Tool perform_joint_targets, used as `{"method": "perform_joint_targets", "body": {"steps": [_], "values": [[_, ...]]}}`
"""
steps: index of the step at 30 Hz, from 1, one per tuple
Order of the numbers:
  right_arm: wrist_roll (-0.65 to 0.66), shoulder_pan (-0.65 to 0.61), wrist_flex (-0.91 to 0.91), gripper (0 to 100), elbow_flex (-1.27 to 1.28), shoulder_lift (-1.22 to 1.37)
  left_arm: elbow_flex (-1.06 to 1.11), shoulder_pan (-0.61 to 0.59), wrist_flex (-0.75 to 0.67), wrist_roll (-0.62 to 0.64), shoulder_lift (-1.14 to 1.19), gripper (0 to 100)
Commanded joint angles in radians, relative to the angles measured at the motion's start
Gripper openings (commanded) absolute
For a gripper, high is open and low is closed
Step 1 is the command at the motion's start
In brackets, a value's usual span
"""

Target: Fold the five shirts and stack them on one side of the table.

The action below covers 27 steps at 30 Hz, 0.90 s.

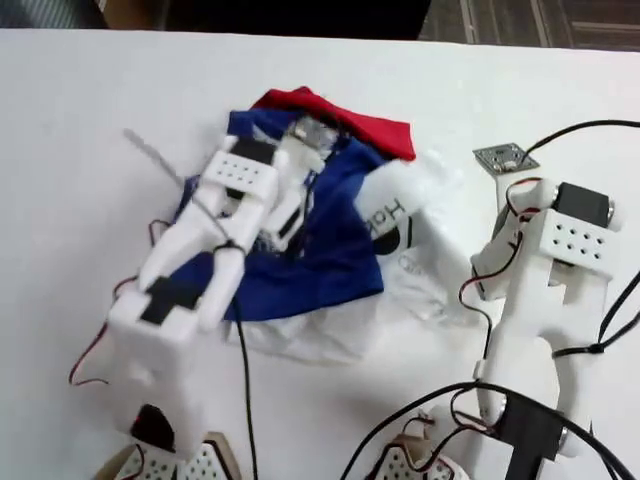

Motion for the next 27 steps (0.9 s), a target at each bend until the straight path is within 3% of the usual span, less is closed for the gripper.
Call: {"method": "perform_joint_targets", "body": {"steps": [1, 3, 6, 12, 17, 19, 23, 27], "values": [[-0.003, -0.002, 0.007, 19.2, -0.038, 0.001, -0.065, 0.005, 0.028, -0.020, 0.110, 21], [-0.003, -0.001, 0.008, 19.1, -0.038, 0.001, -0.108, -0.002, 0.074, -0.060, 0.153, 19], [-0.003, -0.001, 0.010, 19.1, -0.023, 0.001, -0.168, -0.095, 0.120, -0.069, 0.166, 1], [-0.012, -0.031, -0.008, 17.9, 0.054, 0.010, -0.374, -0.529, 0.206, -0.077, 0.166, 3], [-0.012, -0.084, -0.027, 4.8, 0.078, 0.010, -0.700, -0.850, 0.238, -0.143, 0.166, 3], [-0.012, -0.099, -0.025, 4.4, 0.078, 0.010, -0.842, -0.962, 0.249, -0.158, 0.167, 3], [-0.012, -0.153, -0.025, 5.7, 0.078, 0.012, -1.067, -1.151, 0.249, -0.161, 0.176, 3], [-0.012, -0.217, -0.028, 5.6, 0.078, 0.012, -1.194, -1.250, 0.249, -0.157, 0.175, 3]]}}
